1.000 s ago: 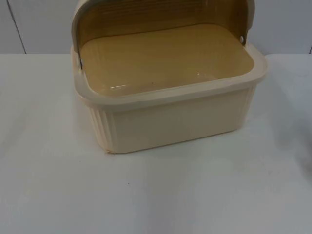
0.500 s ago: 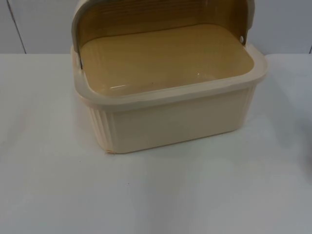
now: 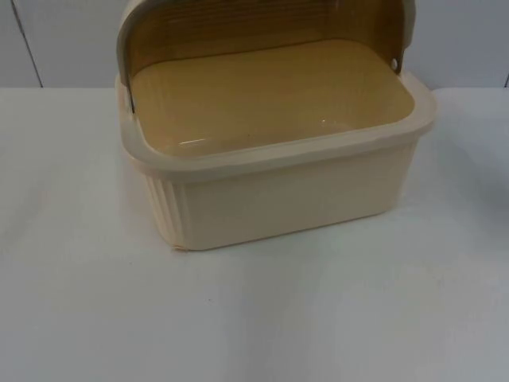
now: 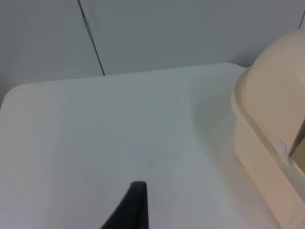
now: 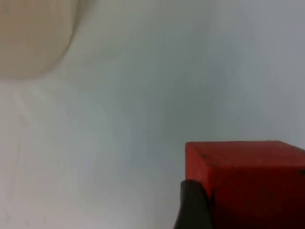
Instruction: Open the box lid with the left hand, place the block into the box with the right hand, then close the box lid with the left hand.
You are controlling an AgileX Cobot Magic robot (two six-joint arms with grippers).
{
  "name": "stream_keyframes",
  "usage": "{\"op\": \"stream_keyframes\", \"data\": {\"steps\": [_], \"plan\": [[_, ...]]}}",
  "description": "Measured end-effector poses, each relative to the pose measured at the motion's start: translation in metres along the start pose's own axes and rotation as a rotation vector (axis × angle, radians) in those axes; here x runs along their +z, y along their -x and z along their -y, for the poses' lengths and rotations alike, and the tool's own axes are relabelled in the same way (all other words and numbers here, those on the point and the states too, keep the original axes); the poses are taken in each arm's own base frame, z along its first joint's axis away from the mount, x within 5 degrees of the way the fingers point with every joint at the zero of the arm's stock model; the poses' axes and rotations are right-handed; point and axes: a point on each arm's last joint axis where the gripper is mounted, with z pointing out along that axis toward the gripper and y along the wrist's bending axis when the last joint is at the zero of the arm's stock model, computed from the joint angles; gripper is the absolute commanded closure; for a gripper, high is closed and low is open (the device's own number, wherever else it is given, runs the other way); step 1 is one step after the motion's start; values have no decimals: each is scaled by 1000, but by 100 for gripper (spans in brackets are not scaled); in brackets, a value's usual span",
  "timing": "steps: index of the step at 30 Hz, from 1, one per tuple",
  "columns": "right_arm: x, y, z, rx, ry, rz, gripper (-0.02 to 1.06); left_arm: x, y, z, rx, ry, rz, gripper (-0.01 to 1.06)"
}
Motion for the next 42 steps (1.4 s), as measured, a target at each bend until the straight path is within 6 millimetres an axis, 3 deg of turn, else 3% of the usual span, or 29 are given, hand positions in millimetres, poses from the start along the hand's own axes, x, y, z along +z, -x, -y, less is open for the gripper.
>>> {"op": "stream_keyframes", "data": {"steps": [1, 5, 6, 11, 12, 16, 18, 22, 34, 37, 42], "plan": [[0, 0, 0, 0, 0, 0, 104, 0, 0, 0, 0, 0, 0, 1], [-38, 13, 3, 99, -37, 122, 104, 0, 0, 0, 0, 0, 0, 1], [-38, 13, 3, 99, -37, 122, 104, 0, 0, 0, 0, 0, 0, 1], [-88, 20, 0, 172, -42, 229, 104, 0, 0, 0, 0, 0, 0, 1], [-88, 20, 0, 172, -42, 229, 104, 0, 0, 0, 0, 0, 0, 1], [-127, 23, -26, 103, 26, 293, 104, 0, 0, 0, 0, 0, 0, 1], [-131, 23, -30, 92, 37, 299, 104, 0, 0, 0, 0, 0, 0, 1], [-155, 24, -57, -10, 110, 354, 104, 0, 0, 0, 0, 0, 0, 1], [-161, 45, -110, -141, 249, 551, 104, 0, 0, 0, 0, 0, 0, 1], [-148, 51, -131, -174, 292, 574, 104, 0, 0, 0, 0, 0, 0, 1], [-124, 58, -146, -141, 318, 565, 104, 0, 0, 0, 0, 0, 0, 1]]}}
